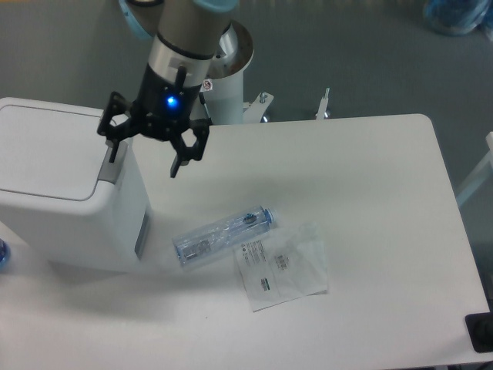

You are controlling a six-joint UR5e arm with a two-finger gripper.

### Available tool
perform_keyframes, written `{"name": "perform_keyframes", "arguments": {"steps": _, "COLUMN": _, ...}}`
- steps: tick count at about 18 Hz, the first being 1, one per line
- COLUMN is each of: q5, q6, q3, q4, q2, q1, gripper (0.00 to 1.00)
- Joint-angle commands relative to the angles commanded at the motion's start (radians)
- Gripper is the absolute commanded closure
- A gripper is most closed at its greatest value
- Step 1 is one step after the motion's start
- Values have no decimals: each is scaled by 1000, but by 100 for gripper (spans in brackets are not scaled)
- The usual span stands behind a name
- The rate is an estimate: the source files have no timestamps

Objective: Open the trash can
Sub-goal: 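Press the gripper down on the grey lid tab to release the lid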

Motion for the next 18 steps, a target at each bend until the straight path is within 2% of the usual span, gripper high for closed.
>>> {"name": "perform_keyframes", "arguments": {"steps": 5, "q5": 5, "q6": 9, "q3": -38, "q4": 3, "q2": 14, "q1": 2, "gripper": 0}}
{"name": "perform_keyframes", "arguments": {"steps": 18, "q5": 40, "q6": 11, "q3": -57, "q4": 3, "q2": 29, "q1": 5, "gripper": 0}}
